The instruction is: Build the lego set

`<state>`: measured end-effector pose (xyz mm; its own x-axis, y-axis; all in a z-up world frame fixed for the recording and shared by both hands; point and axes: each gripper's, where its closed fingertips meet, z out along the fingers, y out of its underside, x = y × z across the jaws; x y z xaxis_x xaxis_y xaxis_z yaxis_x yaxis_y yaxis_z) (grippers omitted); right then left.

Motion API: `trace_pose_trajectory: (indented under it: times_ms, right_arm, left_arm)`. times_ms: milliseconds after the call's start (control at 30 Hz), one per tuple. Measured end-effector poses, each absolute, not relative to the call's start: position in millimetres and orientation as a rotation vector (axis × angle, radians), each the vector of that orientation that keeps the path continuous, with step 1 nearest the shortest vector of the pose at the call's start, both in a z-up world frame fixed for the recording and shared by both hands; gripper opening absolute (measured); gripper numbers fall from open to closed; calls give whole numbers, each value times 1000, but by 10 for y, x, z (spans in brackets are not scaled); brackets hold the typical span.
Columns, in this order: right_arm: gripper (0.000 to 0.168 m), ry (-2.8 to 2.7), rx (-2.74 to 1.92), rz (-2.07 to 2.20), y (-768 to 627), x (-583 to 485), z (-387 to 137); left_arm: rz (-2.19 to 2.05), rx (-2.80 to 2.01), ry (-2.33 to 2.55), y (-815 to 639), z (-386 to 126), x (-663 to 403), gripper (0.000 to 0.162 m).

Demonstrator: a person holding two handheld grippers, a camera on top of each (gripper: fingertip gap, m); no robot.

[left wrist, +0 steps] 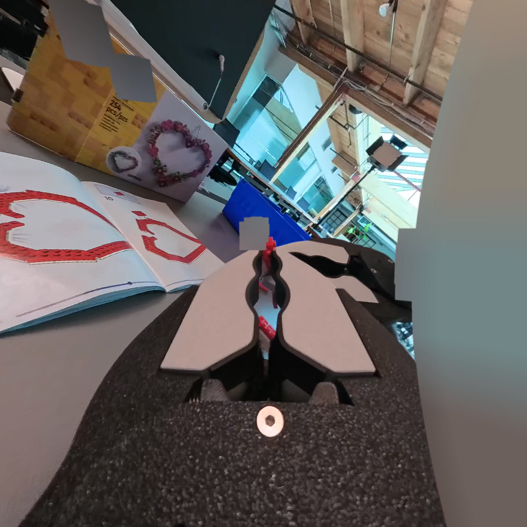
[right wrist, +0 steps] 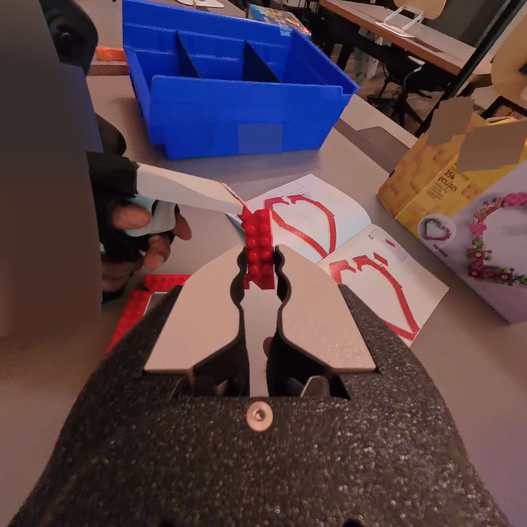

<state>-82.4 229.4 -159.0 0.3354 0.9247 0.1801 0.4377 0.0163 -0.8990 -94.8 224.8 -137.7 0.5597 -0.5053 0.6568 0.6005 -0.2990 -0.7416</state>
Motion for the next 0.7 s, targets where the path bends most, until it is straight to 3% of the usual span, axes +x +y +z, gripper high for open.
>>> trace_pose_trajectory:
  times_ms: [167,333,467,700]
  right_arm:
    - [18,-1476,-1827,630,2209,-629,-1950]
    - [18,-1597,-2077,613,1993,-542,-2371]
    - [18,-1516,-2199,597,1933,-543,-2476]
    - [18,-1433,-2287,627,1878,-546,-2508]
  left_arm:
    - [-968,-1630,110,2129,-1467,-1138,21]
    - [-645,-2012,669,1842,-2105,-1246,22]
    - [-480,-2115,866,1801,-2377,-1114,35]
    - [-600,-2230,696,1725,-2428,-1034,20]
